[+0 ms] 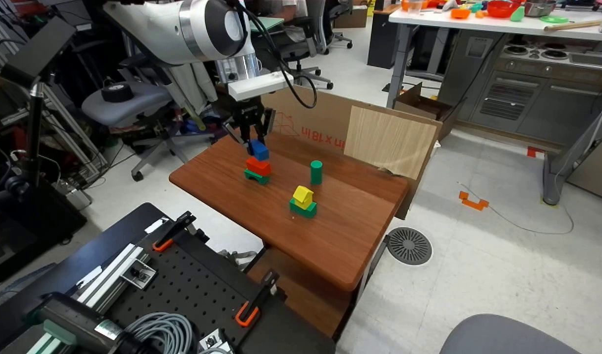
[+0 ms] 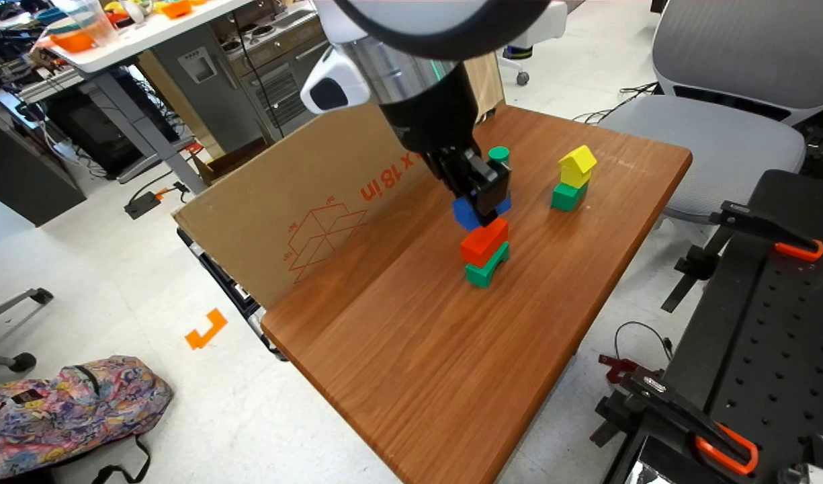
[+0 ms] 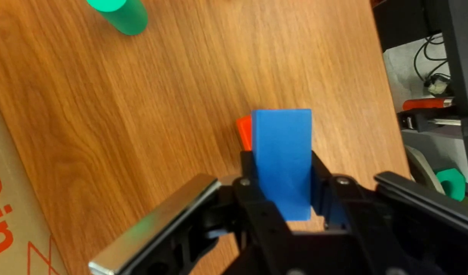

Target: Place the blue block on top of the orange block

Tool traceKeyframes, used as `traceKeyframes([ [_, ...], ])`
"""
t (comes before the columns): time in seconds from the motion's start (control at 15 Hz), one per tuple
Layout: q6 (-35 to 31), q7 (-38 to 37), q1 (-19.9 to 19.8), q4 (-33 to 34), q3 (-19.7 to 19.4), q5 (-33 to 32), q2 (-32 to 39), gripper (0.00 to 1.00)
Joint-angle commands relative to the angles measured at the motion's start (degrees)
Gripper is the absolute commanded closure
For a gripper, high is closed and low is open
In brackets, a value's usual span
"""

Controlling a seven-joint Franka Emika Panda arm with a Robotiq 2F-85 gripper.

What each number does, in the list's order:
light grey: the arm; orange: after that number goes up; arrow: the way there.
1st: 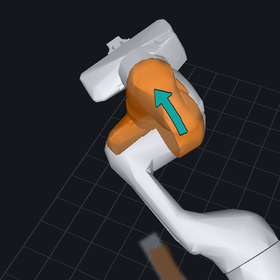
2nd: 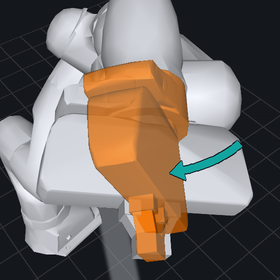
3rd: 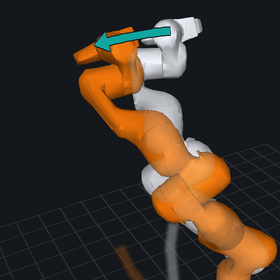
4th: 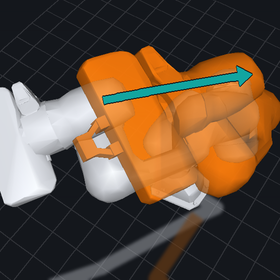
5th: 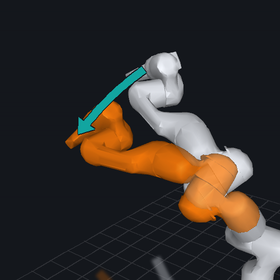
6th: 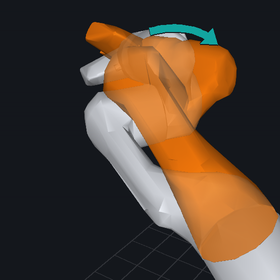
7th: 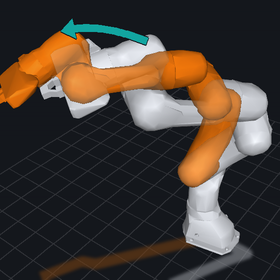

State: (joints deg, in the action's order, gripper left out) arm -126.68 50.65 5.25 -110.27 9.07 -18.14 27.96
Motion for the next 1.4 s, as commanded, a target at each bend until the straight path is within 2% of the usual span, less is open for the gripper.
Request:
traceKeyframes([
  [0.0, -3.3, 1.3, 0.7, -1.4, -0.7, -3.8, 0.4, 0.92],
  [0.67, -5.3, -0.7, 3.1, -3.1, -1.3, -12.2, -0.4, 0.92],
  [1.33, -5.6, -0.1, 2.8, -5.4, -0.9, -12.3, -1.2, 0.92],
])
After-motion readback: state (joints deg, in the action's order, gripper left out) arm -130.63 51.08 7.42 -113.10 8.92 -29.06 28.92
